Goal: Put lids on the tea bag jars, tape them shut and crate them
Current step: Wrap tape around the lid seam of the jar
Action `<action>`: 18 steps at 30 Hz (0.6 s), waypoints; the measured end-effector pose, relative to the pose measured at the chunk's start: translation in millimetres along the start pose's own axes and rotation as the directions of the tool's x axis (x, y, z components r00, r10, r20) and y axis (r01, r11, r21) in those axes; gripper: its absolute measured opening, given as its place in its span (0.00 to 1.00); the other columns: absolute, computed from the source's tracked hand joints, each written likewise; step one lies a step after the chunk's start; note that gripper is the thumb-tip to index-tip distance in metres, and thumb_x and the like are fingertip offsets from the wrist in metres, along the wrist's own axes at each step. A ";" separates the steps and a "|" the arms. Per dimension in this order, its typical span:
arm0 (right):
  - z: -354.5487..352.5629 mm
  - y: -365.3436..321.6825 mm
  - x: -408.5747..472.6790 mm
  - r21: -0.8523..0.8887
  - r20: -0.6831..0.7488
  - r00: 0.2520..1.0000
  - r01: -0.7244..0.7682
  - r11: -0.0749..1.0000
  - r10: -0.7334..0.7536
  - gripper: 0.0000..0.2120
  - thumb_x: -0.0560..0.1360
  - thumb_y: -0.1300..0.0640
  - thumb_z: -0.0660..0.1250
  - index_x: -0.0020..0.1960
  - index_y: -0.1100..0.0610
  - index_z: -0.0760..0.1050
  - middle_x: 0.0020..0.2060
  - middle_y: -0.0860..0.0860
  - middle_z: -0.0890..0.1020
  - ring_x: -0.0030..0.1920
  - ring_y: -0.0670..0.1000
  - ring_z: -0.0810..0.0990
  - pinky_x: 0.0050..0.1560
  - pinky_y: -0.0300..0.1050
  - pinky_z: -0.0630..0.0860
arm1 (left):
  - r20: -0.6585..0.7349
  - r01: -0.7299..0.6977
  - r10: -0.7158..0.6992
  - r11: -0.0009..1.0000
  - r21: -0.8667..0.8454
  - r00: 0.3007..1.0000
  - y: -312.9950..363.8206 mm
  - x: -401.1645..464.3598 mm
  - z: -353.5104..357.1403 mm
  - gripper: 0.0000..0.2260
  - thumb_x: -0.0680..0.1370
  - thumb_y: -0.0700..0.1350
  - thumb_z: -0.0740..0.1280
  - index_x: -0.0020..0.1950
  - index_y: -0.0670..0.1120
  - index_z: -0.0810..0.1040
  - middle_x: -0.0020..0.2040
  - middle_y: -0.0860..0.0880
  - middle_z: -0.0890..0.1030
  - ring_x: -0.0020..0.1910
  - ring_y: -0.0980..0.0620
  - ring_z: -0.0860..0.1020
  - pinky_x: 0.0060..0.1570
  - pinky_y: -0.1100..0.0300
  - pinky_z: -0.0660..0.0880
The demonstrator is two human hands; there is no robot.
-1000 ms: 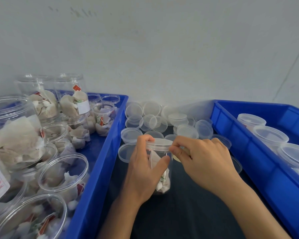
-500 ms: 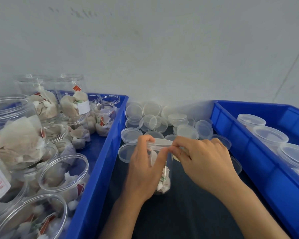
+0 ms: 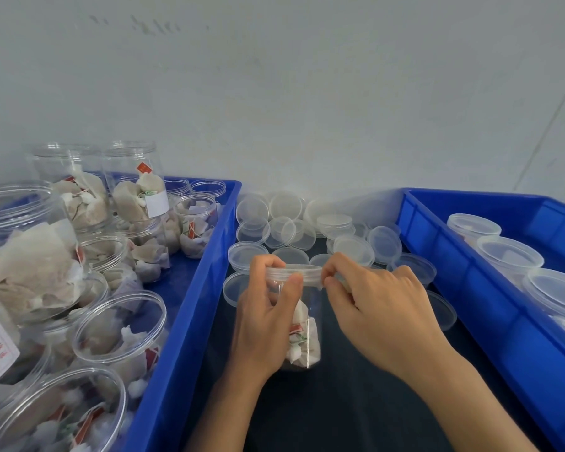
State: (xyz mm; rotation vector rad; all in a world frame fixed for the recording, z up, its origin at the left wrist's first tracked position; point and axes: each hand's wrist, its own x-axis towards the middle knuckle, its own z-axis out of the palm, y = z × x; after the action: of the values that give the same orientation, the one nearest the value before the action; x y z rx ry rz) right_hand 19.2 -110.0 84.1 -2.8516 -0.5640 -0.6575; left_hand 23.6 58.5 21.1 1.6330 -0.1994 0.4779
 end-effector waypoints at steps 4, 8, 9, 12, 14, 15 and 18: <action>1.5 1.5 0.3 -0.009 -0.001 1.000 0.002 1.000 -0.002 0.07 0.85 0.44 0.51 0.56 0.41 0.67 0.29 0.40 0.73 0.30 0.45 0.75 0.47 0.52 0.73 | -0.008 -0.027 0.027 0.999 0.024 1.000 -2.7 0.8 -1.6 0.14 0.79 0.61 0.63 0.56 0.53 0.72 0.42 0.52 0.81 0.35 0.58 0.79 0.35 0.64 0.76; 6.8 5.7 0.7 -0.049 0.001 1.000 -0.029 0.998 0.029 0.09 0.84 0.38 0.49 0.56 0.41 0.63 0.29 0.41 0.75 0.32 0.44 0.76 0.50 0.50 0.71 | -0.001 -0.013 0.013 0.999 0.033 1.000 -2.2 0.0 -3.3 0.14 0.79 0.62 0.62 0.57 0.55 0.72 0.45 0.54 0.80 0.37 0.58 0.79 0.37 0.66 0.76; 8.0 6.4 0.8 -0.049 0.003 0.999 -0.032 0.998 0.032 0.10 0.84 0.37 0.48 0.56 0.41 0.62 0.29 0.42 0.75 0.31 0.43 0.75 0.50 0.50 0.70 | -0.001 -0.010 0.010 0.999 0.036 1.000 -2.2 -0.4 -3.7 0.14 0.78 0.63 0.62 0.57 0.55 0.72 0.45 0.54 0.80 0.38 0.57 0.78 0.38 0.66 0.76; 9.4 6.6 0.4 -0.050 0.005 0.999 -0.039 0.998 0.040 0.10 0.84 0.37 0.48 0.56 0.41 0.62 0.27 0.41 0.73 0.30 0.42 0.72 0.48 0.49 0.67 | -0.003 0.000 0.000 1.000 0.027 1.000 -1.0 -0.5 -3.6 0.15 0.78 0.63 0.62 0.57 0.55 0.73 0.46 0.54 0.79 0.41 0.52 0.78 0.39 0.66 0.75; 9.3 6.4 0.8 -0.053 0.013 0.999 -0.052 0.997 0.052 0.11 0.84 0.37 0.47 0.56 0.41 0.62 0.28 0.40 0.73 0.30 0.42 0.72 0.48 0.49 0.66 | 0.006 0.007 -0.007 1.000 0.026 1.000 -0.9 -0.4 -4.0 0.16 0.77 0.64 0.62 0.57 0.55 0.73 0.47 0.53 0.79 0.42 0.51 0.77 0.40 0.65 0.75; 8.8 6.4 1.1 -0.053 0.020 0.998 -0.057 0.997 0.058 0.11 0.83 0.37 0.46 0.56 0.41 0.62 0.28 0.40 0.73 0.30 0.42 0.71 0.48 0.49 0.66 | 0.009 0.011 -0.011 1.000 0.028 1.000 -0.8 -0.6 -4.2 0.16 0.77 0.64 0.62 0.57 0.55 0.73 0.47 0.53 0.79 0.43 0.51 0.77 0.40 0.65 0.75; 6.7 5.0 1.9 -0.055 0.060 0.996 -0.068 0.996 0.071 0.14 0.82 0.36 0.42 0.57 0.40 0.62 0.29 0.41 0.72 0.30 0.42 0.69 0.49 0.50 0.65 | 0.024 0.017 -0.018 1.000 0.019 1.000 1.1 -1.0 -5.0 0.17 0.77 0.64 0.61 0.57 0.54 0.73 0.48 0.53 0.79 0.43 0.52 0.78 0.40 0.67 0.75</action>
State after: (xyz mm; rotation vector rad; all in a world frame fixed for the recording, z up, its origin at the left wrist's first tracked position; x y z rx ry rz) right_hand 25.4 -112.4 78.7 -2.9347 -0.4609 -0.5835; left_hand 21.3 63.1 22.0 1.6584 -0.1990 0.4477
